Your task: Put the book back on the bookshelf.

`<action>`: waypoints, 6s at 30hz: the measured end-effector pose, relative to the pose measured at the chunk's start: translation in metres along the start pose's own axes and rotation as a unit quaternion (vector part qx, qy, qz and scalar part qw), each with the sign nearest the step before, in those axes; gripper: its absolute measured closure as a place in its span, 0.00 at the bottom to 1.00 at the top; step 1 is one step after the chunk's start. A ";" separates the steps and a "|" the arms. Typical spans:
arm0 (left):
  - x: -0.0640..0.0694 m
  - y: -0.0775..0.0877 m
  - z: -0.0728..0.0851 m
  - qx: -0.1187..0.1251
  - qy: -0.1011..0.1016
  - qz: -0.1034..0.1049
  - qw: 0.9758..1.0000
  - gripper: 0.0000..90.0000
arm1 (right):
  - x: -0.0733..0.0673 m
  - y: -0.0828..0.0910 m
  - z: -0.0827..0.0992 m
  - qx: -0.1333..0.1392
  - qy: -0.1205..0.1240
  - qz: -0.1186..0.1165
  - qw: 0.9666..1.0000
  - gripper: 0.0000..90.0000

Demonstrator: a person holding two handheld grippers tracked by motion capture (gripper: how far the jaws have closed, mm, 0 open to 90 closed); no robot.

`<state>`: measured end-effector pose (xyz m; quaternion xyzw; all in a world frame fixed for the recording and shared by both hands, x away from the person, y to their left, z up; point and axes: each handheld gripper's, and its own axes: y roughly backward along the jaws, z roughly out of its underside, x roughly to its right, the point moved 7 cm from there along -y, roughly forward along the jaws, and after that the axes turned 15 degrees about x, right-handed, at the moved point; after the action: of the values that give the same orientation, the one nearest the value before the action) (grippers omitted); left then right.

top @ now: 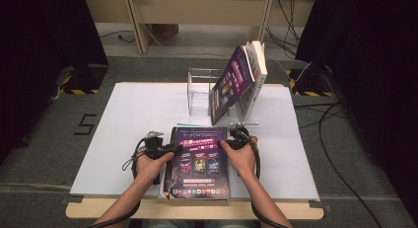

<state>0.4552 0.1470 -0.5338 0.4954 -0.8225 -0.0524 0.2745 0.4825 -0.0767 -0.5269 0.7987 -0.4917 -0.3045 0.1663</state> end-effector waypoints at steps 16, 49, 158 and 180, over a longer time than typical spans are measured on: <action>0.010 -0.002 0.006 -0.019 -0.026 0.009 0.999 0.67 | 0.012 0.005 0.002 -0.016 -0.030 -0.009 0.999 0.62; 0.012 -0.009 0.004 -0.024 -0.045 -0.007 0.999 0.73 | -0.014 0.023 -0.036 -0.071 -0.058 -0.107 0.990 0.90; -0.026 0.067 0.012 0.065 -0.047 -0.010 0.997 0.54 | -0.026 0.025 -0.256 0.357 0.012 0.034 0.933 0.93; -0.019 0.066 0.010 0.067 -0.045 -0.003 0.997 0.55 | -0.022 0.060 -0.206 0.230 -0.038 0.039 0.972 0.77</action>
<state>0.4050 0.1941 -0.5265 0.5121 -0.8342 -0.0203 0.2034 0.5682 -0.0920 -0.3291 0.7837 -0.5848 -0.2071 -0.0288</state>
